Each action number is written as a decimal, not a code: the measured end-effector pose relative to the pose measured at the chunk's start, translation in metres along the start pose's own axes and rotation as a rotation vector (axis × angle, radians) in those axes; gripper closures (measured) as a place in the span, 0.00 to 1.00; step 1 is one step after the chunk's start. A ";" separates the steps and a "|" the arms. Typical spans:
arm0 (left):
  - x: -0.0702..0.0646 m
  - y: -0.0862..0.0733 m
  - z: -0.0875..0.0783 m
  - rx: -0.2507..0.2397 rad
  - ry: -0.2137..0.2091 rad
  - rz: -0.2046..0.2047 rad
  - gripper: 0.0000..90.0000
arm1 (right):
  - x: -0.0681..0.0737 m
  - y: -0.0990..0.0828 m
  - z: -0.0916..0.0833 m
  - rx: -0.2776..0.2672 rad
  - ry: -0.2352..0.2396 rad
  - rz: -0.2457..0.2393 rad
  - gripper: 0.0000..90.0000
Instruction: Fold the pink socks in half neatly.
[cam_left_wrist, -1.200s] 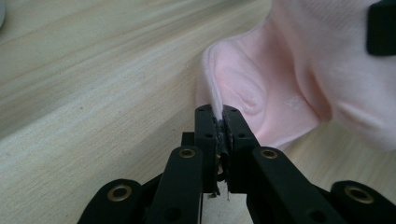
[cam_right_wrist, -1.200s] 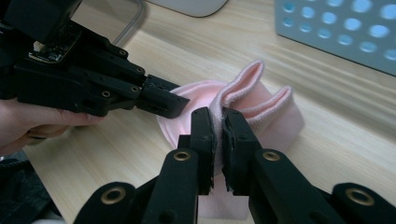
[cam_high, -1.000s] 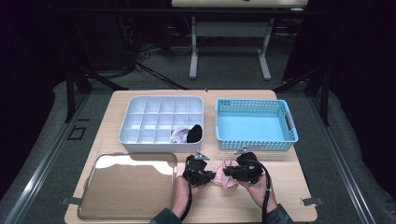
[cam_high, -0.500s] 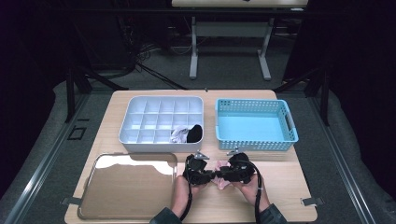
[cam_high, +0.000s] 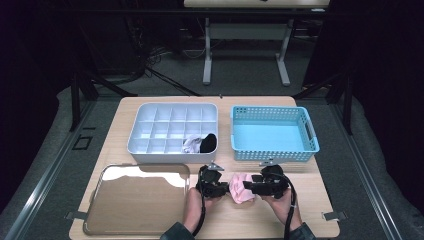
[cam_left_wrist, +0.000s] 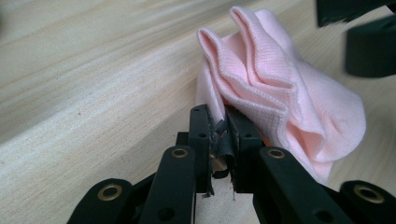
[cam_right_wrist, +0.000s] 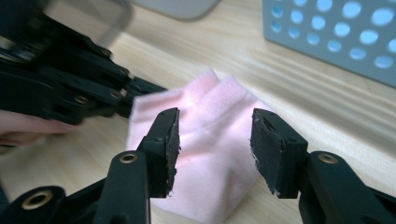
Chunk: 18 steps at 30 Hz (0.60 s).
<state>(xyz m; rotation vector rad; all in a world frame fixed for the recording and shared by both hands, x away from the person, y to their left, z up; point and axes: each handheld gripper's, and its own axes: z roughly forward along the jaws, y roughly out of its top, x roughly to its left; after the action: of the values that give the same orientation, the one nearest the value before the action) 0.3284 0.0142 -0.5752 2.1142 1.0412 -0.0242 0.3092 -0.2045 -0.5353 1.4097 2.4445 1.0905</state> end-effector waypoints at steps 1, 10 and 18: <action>0.000 0.000 0.000 0.000 -0.001 -0.001 0.91 | 0.003 -0.001 0.011 0.035 -0.009 -0.026 0.62; 0.000 0.000 0.000 0.004 -0.004 0.005 0.91 | 0.013 -0.005 0.032 0.096 -0.085 -0.100 0.91; 0.001 0.000 0.000 0.001 -0.005 0.002 0.91 | 0.012 -0.004 0.028 0.073 -0.077 -0.092 0.98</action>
<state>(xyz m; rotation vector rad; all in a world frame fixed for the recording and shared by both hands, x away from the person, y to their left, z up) 0.3290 0.0148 -0.5750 2.1146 1.0370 -0.0288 0.3116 -0.1819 -0.5554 1.3177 2.4905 0.9201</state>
